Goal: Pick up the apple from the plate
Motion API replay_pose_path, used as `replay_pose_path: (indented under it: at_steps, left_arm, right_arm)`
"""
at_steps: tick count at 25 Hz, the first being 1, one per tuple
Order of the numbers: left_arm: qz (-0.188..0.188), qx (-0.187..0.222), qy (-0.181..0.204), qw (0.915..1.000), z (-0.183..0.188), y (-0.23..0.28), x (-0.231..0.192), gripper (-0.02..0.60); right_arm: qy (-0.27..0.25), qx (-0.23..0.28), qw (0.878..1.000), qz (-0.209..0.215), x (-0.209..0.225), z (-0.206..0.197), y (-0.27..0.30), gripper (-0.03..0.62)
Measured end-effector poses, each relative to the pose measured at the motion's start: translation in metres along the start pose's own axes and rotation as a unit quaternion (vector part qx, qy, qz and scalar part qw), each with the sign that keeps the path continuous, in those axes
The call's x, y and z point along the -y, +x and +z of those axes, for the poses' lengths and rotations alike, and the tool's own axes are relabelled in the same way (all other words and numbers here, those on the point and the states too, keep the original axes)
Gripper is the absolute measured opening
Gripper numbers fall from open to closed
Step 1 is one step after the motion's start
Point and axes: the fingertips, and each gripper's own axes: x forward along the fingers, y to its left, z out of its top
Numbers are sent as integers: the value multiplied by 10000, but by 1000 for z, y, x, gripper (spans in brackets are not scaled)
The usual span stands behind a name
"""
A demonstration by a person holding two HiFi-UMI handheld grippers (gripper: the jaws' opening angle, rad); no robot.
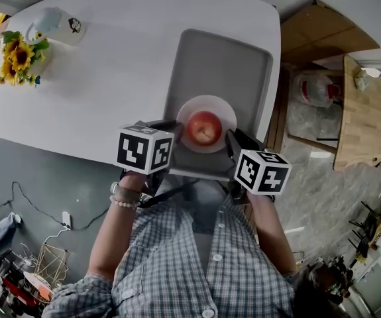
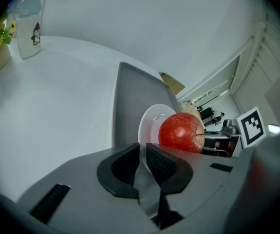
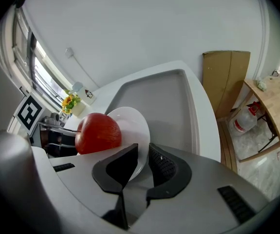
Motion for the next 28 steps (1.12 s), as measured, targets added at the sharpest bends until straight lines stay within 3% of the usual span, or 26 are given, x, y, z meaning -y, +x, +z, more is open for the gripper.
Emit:
replay_pose_path:
  at_steps: [9, 28]
  left_arm:
    - [166, 204, -111, 9996, 6, -27, -24, 48]
    - [597, 665, -1001, 9910, -20, -115, -140, 48]
  right_arm:
    - [-193, -38, 9996, 183, -34, 10, 8, 78]
    - [-1088, -450, 9900, 780, -171, 16, 73, 77]
